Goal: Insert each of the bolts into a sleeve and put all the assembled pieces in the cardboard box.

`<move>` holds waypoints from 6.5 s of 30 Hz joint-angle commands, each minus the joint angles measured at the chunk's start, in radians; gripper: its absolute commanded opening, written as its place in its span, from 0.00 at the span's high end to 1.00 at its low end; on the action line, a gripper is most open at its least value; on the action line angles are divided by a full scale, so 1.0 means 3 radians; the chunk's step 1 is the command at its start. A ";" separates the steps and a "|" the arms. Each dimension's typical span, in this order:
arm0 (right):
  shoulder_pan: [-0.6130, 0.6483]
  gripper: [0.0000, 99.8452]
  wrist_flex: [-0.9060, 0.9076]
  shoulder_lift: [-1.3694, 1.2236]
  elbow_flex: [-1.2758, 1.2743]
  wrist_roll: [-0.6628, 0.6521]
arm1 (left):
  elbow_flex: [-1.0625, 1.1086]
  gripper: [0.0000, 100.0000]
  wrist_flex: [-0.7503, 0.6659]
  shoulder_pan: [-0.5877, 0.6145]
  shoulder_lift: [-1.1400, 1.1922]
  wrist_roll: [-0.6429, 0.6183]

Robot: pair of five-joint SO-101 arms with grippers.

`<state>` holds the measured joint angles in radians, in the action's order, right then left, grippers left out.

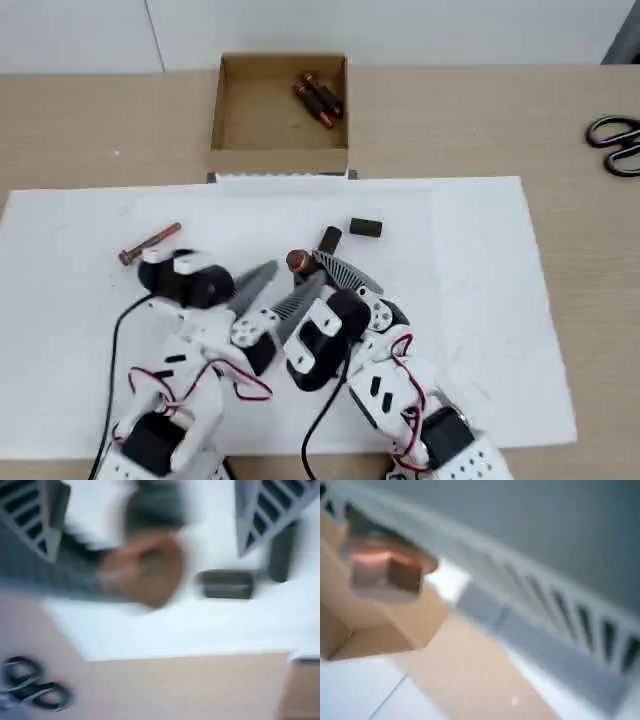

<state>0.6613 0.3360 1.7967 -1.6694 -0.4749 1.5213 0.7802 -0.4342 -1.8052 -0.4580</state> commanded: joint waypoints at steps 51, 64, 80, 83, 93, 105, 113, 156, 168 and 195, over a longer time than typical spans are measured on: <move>-0.0933 1.00 -0.0499 -0.3931 0.3463 0.0184 | 0.0555 0.99 -0.0476 0.1376 0.0573 0.0921; -0.1179 1.00 -0.0494 -0.7122 0.6260 -0.0066 | 0.0555 0.99 -0.0486 0.1453 0.0573 0.0900; -0.0954 1.00 -0.0494 -0.8902 0.7922 -0.1059 | 0.0555 0.99 -0.0486 0.1468 0.0573 0.0900; -0.0944 0.99 -0.0494 -0.8922 0.7928 -0.1059 | 0.0555 0.99 -0.0486 0.1468 0.0573 0.0900; -0.0949 0.81 -0.0192 -0.8897 0.7943 -0.1048 | 0.0555 0.99 -0.0486 0.1468 0.0573 0.0900; -0.0836 0.99 0.0811 -0.8227 0.8076 -0.1023 | 0.0555 0.99 -0.0486 0.1468 0.0573 0.0900; -0.0852 1.00 0.1741 -0.7674 0.8076 -0.1023 | 0.0555 0.99 -0.0486 0.1468 0.0573 0.0900; -0.0688 0.92 0.4478 -0.7163 0.7160 0.3304 | 0.0555 0.99 -0.0476 0.1473 0.0573 0.0900; -0.0673 0.87 0.4360 -0.7521 0.7058 0.3473 | 0.0555 0.99 -0.0476 0.1473 0.0573 0.0900; -0.0494 0.87 0.3659 -0.7720 0.7160 0.3580 | 0.0555 0.99 -0.0476 0.1473 0.0573 0.0900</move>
<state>0.5125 1.4500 -0.5247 0.4404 0.5915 1.6901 0.6452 0.0015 -1.6379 -0.1895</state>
